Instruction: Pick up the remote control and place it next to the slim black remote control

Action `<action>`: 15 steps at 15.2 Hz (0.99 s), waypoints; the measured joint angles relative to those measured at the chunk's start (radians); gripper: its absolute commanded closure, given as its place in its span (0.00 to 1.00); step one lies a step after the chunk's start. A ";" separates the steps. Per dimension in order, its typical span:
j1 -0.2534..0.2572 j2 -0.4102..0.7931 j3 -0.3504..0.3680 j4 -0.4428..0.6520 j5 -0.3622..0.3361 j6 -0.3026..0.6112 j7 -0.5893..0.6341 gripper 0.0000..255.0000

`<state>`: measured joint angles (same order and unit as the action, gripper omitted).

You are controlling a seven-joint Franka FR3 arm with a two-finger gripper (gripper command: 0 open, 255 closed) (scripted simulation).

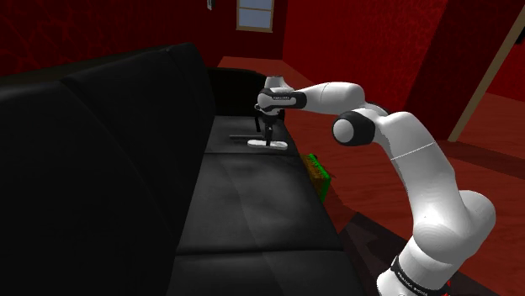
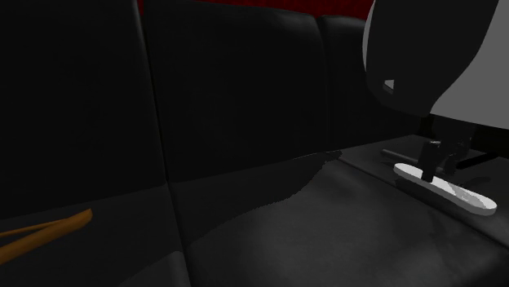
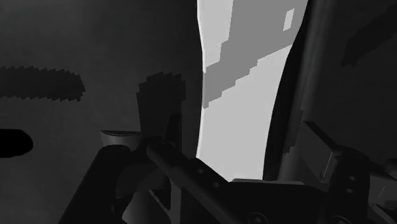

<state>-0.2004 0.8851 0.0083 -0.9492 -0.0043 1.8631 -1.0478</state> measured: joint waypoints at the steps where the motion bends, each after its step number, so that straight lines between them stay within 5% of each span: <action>1: 0.000 0.000 0.000 0.000 0.000 0.000 0.000 0.00; 15: 0.001 -0.008 0.000 0.114 0.000 -0.121 0.000 0.00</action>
